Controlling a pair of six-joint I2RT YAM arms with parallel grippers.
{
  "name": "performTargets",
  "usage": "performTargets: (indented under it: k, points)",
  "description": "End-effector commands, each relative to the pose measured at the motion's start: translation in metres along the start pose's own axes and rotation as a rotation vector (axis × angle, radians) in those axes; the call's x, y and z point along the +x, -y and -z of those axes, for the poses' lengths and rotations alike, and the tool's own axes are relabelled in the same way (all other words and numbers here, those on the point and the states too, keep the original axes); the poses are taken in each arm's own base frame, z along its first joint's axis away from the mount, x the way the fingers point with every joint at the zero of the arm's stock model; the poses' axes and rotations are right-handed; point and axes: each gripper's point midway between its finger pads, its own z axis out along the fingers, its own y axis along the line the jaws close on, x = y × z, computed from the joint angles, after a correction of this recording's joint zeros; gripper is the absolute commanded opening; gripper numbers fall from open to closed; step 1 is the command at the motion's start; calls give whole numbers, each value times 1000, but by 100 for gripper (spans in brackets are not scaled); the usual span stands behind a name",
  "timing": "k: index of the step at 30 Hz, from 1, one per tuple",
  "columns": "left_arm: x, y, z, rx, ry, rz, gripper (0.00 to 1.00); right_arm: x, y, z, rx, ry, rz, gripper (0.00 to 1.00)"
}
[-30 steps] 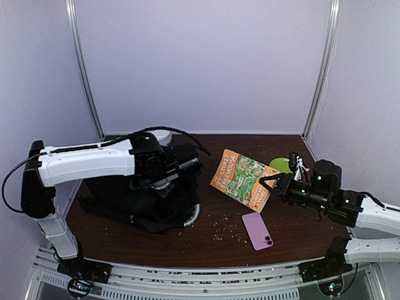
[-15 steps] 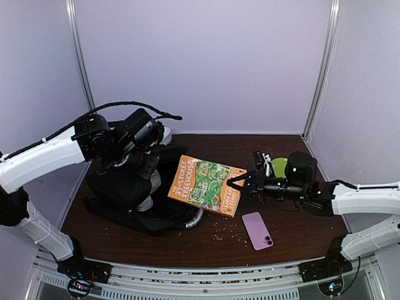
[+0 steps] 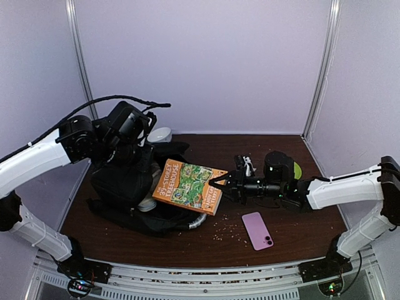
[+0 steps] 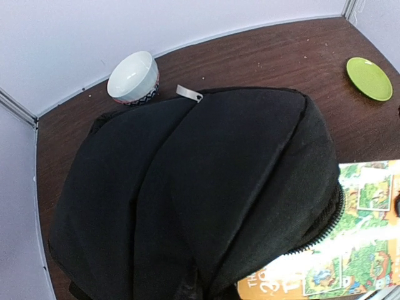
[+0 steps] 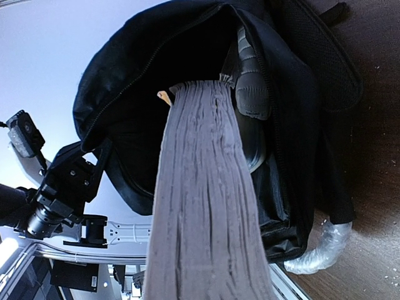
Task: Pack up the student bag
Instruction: Place the book in the student bag.
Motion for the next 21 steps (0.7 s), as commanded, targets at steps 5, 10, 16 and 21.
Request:
performTargets:
  k: [5,10,16,21]
  points:
    - [-65,15,24,110,245,154,0,-18,-55,-10,-175,65,-9,0]
    - [-65,14,25,111,253,160,0,-37,-47,-15,-170,155,-104,0]
    - [-63,13,26,125,268,177,0,-55,-44,-13,-200,261,-194,0]
    - [-63,20,27,165,274,185,0,-65,-54,-18,-215,303,-203,0]
